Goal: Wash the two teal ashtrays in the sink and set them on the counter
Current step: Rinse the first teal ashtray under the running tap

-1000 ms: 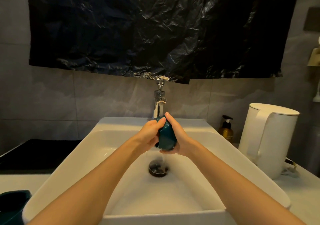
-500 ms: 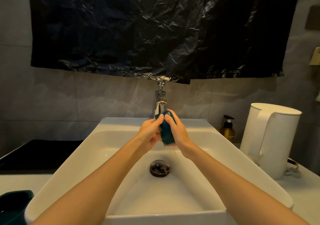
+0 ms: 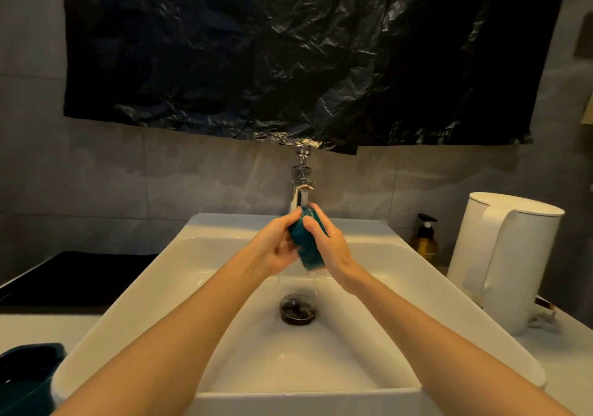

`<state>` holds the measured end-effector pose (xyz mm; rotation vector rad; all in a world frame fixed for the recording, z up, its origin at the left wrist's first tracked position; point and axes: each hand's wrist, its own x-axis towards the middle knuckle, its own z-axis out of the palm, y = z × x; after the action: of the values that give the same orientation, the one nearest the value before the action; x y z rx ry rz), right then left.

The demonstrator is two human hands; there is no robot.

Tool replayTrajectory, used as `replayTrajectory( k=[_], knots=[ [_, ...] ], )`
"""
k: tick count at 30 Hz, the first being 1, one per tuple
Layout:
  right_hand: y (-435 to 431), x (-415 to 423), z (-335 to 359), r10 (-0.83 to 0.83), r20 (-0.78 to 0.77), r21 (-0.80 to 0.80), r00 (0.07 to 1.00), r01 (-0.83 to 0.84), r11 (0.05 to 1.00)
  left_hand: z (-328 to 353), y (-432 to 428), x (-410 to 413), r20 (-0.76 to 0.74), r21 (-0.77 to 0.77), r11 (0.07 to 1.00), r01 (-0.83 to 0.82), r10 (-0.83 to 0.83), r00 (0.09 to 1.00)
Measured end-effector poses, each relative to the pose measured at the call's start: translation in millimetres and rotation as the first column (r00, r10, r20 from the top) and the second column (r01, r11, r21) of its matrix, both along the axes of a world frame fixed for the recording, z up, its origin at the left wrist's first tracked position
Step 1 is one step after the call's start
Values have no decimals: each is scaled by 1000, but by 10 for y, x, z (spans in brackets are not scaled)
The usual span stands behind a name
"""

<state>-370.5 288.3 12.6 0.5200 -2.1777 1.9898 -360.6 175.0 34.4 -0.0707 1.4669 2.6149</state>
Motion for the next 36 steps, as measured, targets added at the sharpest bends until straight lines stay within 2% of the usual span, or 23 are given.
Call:
replayTrajectory(
  k=[3,8,11,15,17,19,21,24,27,29,31,33,36],
  knots=[
    [-34,-2,-27,18,-19,30,1000,-17,999,1,-14,-20,54,6,999,-53,52,997],
    [-12,8,40,-5,176,-117,984,26,993,15,7,-28,-38,52,998,-17,19,999],
    [29,19,43,12,265,-126,964,22,992,30,16,-15,-85,43,998,45,-42,996],
    [58,59,48,62,156,-82,986,-49,995,17,8,-15,-72,58,997,43,-39,997],
    [52,59,56,28,108,-43,994,-23,999,1,9,-17,-72,71,996,47,-42,997],
    [42,49,74,-19,143,-23,990,23,999,-4,25,-19,-87,63,996,62,-57,995],
    [35,47,103,-36,267,-39,963,48,998,-12,55,-20,-120,25,998,63,-59,991],
    [18,21,106,10,386,-89,922,27,996,-17,45,-35,-130,2,1000,29,-28,991],
    [16,-13,84,58,294,-108,954,-27,994,-15,-3,-40,-146,-12,1000,26,-27,989],
    [37,-28,95,67,216,-87,974,-50,995,-7,-13,-38,-186,-44,998,53,-60,981],
    [47,-19,129,58,220,-90,974,-39,995,4,-6,-31,-224,-110,991,80,-103,969],
    [50,-22,159,60,351,-137,935,-13,991,1,9,-23,-243,-215,973,79,-132,961],
    [110,-59,183,135,577,-230,806,2,973,-66,46,-29,-275,-428,901,70,-204,940]
  ],
)
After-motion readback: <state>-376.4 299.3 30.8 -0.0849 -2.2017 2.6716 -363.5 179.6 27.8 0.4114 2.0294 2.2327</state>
